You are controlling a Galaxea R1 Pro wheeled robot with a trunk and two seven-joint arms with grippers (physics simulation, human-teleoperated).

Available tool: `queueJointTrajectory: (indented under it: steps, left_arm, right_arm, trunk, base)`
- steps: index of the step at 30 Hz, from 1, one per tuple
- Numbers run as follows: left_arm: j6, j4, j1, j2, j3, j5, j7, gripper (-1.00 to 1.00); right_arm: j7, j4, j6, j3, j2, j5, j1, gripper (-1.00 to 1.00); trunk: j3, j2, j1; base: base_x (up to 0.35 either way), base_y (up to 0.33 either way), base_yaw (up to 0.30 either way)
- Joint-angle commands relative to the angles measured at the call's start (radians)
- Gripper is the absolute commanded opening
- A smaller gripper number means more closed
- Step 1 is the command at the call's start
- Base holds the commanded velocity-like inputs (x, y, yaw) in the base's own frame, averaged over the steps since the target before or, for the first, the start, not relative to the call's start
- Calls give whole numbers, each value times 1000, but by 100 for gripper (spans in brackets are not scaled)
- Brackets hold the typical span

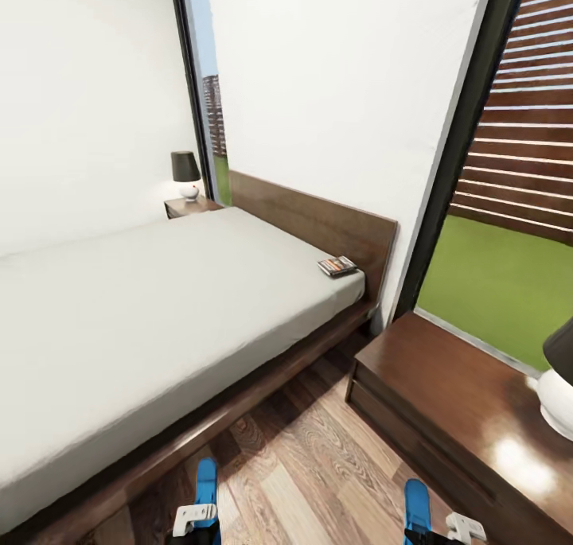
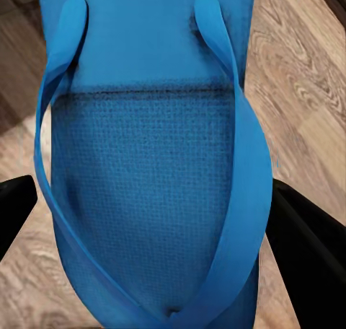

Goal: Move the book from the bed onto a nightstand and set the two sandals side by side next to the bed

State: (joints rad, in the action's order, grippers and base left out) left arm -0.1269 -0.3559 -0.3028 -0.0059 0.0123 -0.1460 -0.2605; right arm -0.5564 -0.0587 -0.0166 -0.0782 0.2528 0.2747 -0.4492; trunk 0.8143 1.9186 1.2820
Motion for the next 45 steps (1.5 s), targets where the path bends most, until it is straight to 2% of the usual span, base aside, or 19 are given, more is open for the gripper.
queueJointTrajectory:
  steps: [1,45]
  left_arm:
    - [-1,2,-1,0,1,-9,-6,-100]
    - [0,2,-1,0,1,-9,-6,-100]
  right_arm:
    - [-5,0,-2,-8,0,0,0,-100]
    - [-5,0,-2,-8,0,0,0,-100]
  trunk:
    - [1,0,0]
    - [21,0,0]
  base:
    - [0,0,276]
    - [0,0,276]
